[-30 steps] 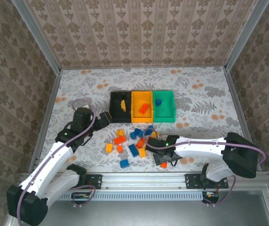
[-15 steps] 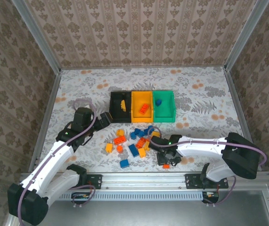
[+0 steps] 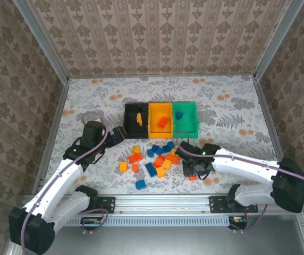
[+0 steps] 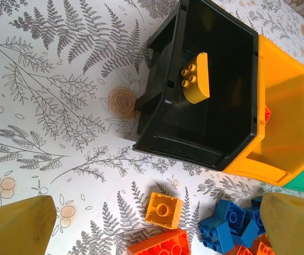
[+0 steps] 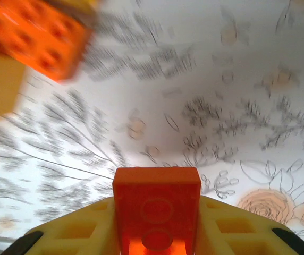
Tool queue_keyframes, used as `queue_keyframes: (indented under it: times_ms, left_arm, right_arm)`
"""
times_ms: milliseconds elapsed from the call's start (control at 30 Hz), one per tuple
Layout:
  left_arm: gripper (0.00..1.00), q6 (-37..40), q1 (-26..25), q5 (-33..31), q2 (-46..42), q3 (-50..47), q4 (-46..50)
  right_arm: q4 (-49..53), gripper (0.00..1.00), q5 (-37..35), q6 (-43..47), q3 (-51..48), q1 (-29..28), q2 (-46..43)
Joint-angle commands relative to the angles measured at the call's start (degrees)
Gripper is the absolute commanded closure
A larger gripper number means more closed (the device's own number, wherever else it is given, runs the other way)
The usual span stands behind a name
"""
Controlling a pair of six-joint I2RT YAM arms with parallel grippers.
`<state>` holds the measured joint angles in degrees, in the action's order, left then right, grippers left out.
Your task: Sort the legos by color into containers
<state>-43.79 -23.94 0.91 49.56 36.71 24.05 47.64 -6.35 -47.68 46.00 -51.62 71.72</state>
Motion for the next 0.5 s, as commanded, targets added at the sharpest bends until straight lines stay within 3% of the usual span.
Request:
queue_keyframes:
  times_ms: [0,267,467]
  left_arm:
    - [0.00,0.6,0.4,0.4,-0.5,0.8,0.5]
    - [0.00,0.7,0.5,0.5,-2.2,0.5,3.1]
    - [0.00,-0.2,0.5,1.2,-2.8,-0.5,3.7]
  right_arm:
    - [1.0,0.66,-3.1,6.7,8.2,2.9,0.8]
    - [-6.6,0.66,-6.1,15.1,31.5,10.6,21.6]
    - [-6.1,0.65,-7.9,16.7,48.3,14.1,38.4]
